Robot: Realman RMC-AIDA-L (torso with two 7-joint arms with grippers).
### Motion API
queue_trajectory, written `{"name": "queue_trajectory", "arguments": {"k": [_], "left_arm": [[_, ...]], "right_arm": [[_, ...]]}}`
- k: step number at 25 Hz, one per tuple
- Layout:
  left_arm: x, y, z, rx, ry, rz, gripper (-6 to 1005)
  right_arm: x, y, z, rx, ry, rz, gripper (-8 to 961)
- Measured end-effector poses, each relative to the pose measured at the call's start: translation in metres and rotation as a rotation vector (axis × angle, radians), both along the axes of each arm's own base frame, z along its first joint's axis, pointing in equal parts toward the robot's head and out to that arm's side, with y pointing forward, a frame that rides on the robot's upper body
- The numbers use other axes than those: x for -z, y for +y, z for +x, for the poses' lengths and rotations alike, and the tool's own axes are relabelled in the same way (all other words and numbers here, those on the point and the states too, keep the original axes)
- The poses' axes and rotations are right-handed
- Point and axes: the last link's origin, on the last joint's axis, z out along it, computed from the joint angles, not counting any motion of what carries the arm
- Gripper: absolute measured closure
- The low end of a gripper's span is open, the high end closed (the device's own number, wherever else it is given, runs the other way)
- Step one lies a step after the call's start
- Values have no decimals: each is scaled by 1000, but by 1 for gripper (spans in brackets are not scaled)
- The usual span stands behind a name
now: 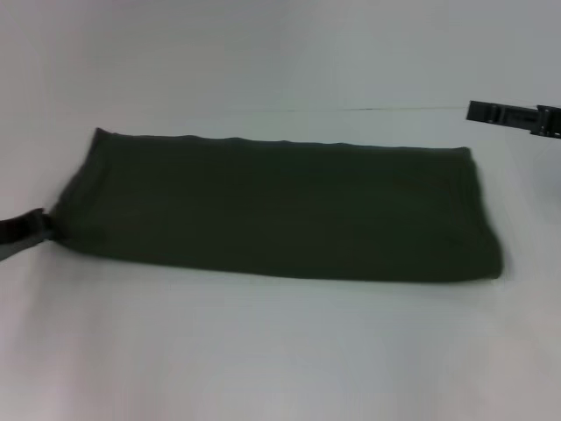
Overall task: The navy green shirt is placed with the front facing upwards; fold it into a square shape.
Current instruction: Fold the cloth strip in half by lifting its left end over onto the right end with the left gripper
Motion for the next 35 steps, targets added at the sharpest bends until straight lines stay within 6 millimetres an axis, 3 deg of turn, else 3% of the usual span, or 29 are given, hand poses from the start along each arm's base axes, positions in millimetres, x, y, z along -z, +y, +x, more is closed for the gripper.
{"name": "queue_trajectory", "arguments": {"k": [9,17,22,25,29,35], "left_arm": [[-46,-36,-35,-28,39,109,996],[-87,-72,-69,-125,112,204,972],[-96,-79,-69,-126,102,214,952],[-91,-73,-55,-67,41,201,939],[-72,-50,-5,157,-124,158,923],[-15,-6,97,489,-329,57,899]], "right_arm": [[27,1,-15,-12,65,-12,50],[40,6,-20,-22,75,-19,51],[37,7,-21,-25,69,-14,52],[36,7,-18,-22,66,-11,52],[36,3,-12,-17,57,-7,53],[33,-5,-2,-21,45,-2,53]]}}
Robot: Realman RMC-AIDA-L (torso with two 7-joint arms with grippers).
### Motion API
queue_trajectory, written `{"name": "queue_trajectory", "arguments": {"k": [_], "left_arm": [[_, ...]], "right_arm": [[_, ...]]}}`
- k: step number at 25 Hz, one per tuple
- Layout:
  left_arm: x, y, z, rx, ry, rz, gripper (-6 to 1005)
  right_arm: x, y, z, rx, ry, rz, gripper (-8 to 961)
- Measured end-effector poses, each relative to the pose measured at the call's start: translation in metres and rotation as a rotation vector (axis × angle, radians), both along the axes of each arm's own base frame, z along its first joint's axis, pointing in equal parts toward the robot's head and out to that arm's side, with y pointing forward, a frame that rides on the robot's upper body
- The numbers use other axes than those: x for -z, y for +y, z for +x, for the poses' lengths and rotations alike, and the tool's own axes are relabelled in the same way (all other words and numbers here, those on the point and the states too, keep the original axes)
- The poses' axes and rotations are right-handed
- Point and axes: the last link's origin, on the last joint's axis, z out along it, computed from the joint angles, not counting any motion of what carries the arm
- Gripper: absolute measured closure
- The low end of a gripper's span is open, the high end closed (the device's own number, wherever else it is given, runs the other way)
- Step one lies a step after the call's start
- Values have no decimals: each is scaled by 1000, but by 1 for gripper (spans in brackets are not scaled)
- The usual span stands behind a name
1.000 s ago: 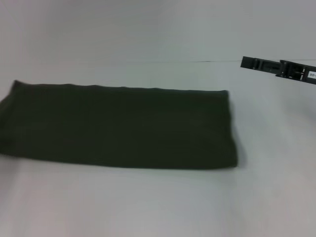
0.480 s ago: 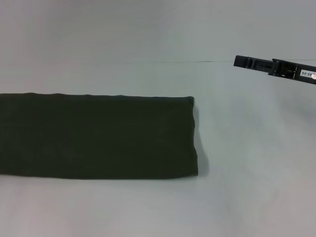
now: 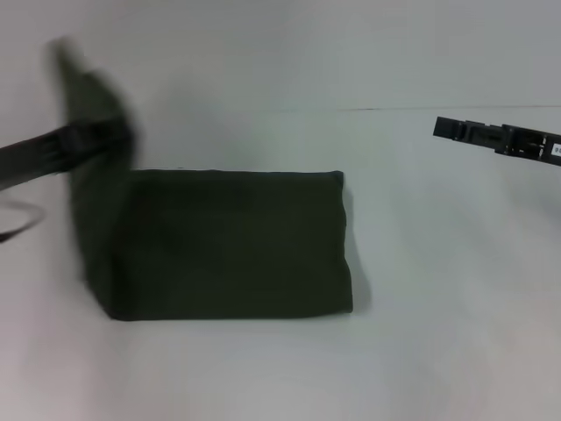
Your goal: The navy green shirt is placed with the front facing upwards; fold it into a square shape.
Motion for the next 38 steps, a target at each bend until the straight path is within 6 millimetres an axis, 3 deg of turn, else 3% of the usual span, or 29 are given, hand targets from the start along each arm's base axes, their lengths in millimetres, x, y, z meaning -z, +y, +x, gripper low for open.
{"name": "queue_trajectory", "arguments": {"k": [4,6,9,12,17,23,27,34,38], "left_arm": [[48,15,44,117,-72,-88,883],[77,16,51,120,-127,-134,875],[118,7,48,77,-162,-180,863],[162,-18,41,-2,-227,-203,850],[192,-45,42,13,-232,-162,830],[185,-56,60,169,-289,-198,806],[162,-65,67,346,-336,-196,649],[117,-47,33,316,-248,-1,453],[99,-40,18,329,-133,63,327]], "right_arm": [[-7,-7,8,-8,0,3,54],[-12,-11,12,-14,4,5,54],[-18,-17,19,-11,0,3,53],[-23,-22,28,4,-10,7,53],[-24,-27,35,11,-23,8,53],[-27,-27,37,33,-18,-2,53],[-29,-23,34,68,-4,-30,53],[-24,-6,11,110,27,-130,53],[-7,8,-9,137,30,-212,53]]}}
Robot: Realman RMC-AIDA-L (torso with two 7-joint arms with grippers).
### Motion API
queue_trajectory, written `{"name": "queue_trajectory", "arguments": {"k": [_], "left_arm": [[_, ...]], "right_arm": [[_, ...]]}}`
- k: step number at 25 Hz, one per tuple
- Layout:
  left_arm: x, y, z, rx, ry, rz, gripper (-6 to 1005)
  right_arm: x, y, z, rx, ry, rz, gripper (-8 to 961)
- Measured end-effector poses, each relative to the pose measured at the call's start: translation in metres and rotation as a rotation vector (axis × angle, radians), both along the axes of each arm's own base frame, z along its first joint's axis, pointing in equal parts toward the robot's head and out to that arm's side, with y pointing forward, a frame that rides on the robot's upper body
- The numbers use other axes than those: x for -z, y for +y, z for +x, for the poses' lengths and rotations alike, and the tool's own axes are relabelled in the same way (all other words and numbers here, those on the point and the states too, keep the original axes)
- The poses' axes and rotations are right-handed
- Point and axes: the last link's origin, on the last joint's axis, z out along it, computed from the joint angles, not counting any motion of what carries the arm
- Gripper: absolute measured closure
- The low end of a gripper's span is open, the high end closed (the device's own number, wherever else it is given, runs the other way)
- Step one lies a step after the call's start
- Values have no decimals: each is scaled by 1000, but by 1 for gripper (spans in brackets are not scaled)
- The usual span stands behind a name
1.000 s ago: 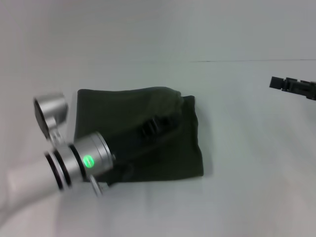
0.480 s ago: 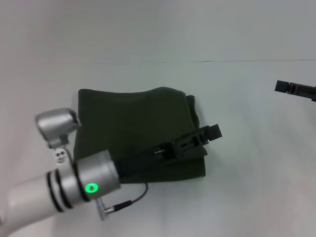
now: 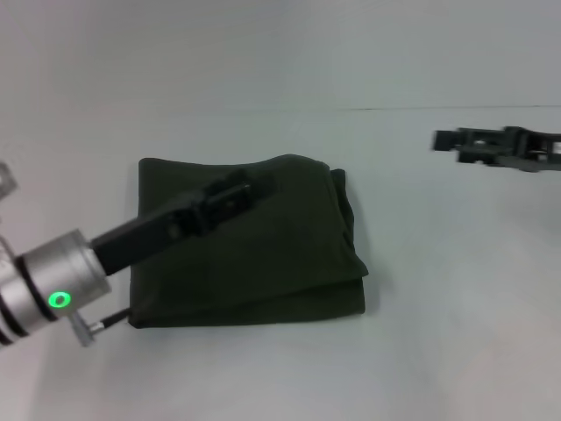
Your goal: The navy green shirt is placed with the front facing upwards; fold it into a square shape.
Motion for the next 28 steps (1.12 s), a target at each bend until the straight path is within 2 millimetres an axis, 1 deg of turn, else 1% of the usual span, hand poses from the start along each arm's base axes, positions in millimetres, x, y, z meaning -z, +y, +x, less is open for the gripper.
{"name": "queue_trajectory", "arguments": {"k": [4,9,10,11,15,19,20,21,28], "left_arm": [[-18,4,-14,26,119,66,140],[-35,4,-28,36,213,118,94],[-37,3,-29,38,222,126,94],[-40,2,-31,41,236,135,94],[-43,-1,-38,47,283,145,94],[-43,-5,-43,59,330,134,93],[-42,-6,-44,65,340,133,93],[-42,-7,-44,74,349,134,93],[-40,-9,-44,117,381,143,93]], "right_arm": [[27,11,-13,23,-15,-62,53],[55,19,-25,42,-39,-95,54],[65,20,-27,52,-50,-105,54],[65,20,-27,52,-50,-105,54],[83,18,-25,85,-71,-116,54],[95,15,-24,103,-79,-118,54],[101,13,-24,107,-82,-124,54],[101,13,-24,107,-82,-124,54],[119,10,-26,127,-94,-116,54]]}}
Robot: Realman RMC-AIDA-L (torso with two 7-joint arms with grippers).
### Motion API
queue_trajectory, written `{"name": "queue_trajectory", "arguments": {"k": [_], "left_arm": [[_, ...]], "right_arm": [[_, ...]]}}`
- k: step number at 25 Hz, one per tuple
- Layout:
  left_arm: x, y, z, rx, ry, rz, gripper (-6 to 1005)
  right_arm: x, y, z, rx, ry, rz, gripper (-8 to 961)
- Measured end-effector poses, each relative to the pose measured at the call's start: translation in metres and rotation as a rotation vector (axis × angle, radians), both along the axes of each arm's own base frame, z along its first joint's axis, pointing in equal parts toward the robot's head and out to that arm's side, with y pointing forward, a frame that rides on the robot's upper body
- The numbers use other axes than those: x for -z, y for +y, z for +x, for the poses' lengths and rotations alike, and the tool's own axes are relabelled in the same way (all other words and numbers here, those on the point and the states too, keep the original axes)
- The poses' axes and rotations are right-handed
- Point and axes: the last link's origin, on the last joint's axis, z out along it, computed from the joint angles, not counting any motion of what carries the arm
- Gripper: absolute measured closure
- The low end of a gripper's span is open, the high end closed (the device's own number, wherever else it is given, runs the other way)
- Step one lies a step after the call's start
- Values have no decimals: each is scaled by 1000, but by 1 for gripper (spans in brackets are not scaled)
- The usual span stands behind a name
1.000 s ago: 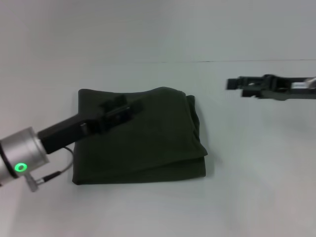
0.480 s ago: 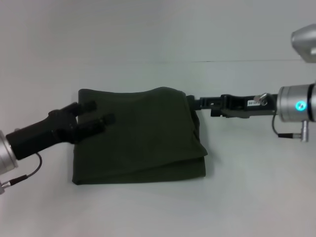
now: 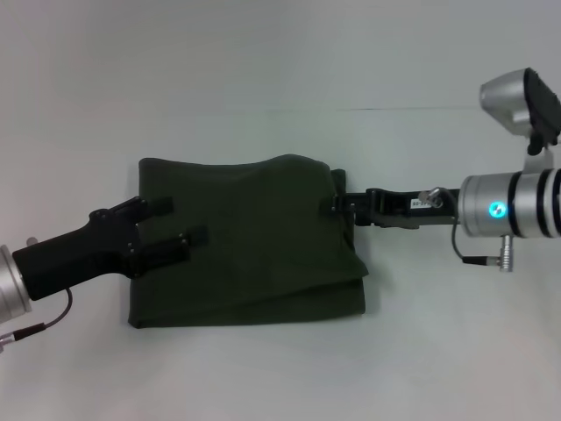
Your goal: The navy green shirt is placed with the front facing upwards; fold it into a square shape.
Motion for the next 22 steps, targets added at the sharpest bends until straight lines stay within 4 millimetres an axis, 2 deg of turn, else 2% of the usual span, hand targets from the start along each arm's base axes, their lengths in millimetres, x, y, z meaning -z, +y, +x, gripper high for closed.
{"name": "queue_trajectory", "arguments": {"k": [9,15,20,22], "left_arm": [[-1,3,1,1,8,6,92],[-1,4,0,-2,11,8,93],[0,3,0,-4,9,8,94],[-1,3,-1,-7,8,10,94]], "right_arm": [[16,0,-4,16,-15,7,54],[18,1,-3,26,-18,13,162],[20,1,-3,38,-22,14,398],[21,1,-3,40,-22,15,443]]}}
